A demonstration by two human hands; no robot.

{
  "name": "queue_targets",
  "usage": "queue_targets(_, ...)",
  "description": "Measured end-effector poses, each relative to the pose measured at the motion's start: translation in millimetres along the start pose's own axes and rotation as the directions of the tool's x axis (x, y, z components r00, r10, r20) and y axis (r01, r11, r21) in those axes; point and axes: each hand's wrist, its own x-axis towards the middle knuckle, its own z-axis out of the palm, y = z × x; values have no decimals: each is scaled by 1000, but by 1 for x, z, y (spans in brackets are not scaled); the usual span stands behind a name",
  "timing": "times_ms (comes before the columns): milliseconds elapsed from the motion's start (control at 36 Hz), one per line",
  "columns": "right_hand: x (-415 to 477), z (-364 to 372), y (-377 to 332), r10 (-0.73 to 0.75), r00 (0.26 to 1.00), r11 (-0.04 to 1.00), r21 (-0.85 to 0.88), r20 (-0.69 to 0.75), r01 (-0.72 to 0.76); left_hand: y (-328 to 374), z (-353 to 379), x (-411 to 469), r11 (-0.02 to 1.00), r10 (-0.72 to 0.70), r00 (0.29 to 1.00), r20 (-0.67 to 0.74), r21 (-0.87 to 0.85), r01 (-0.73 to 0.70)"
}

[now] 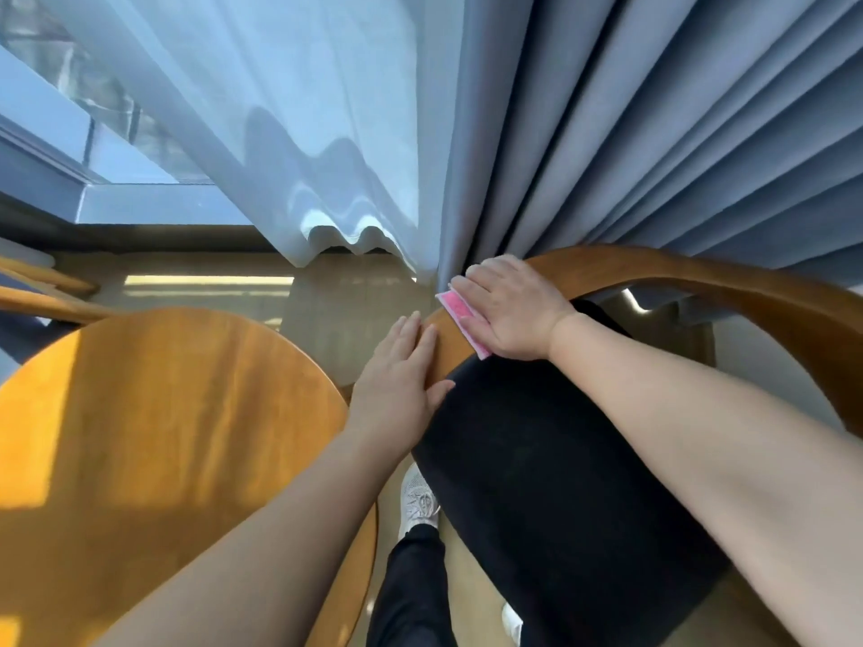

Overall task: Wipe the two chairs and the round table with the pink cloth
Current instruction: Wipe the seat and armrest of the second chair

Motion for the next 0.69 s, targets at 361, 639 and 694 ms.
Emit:
queue_targets(361, -25, 6, 54, 111, 993, 994, -2, -37, -112, 18, 33, 65, 920, 362, 928, -92, 197, -339)
queue_targets(639, -34, 7, 67, 152, 988, 987, -42, -35, -153, 18, 42, 66, 889, 390, 915, -101, 301, -346)
queue_targets(694, -39, 8, 72, 204, 978, 978, -43, -49, -206, 18, 42, 66, 877, 409, 907, -98, 317, -361)
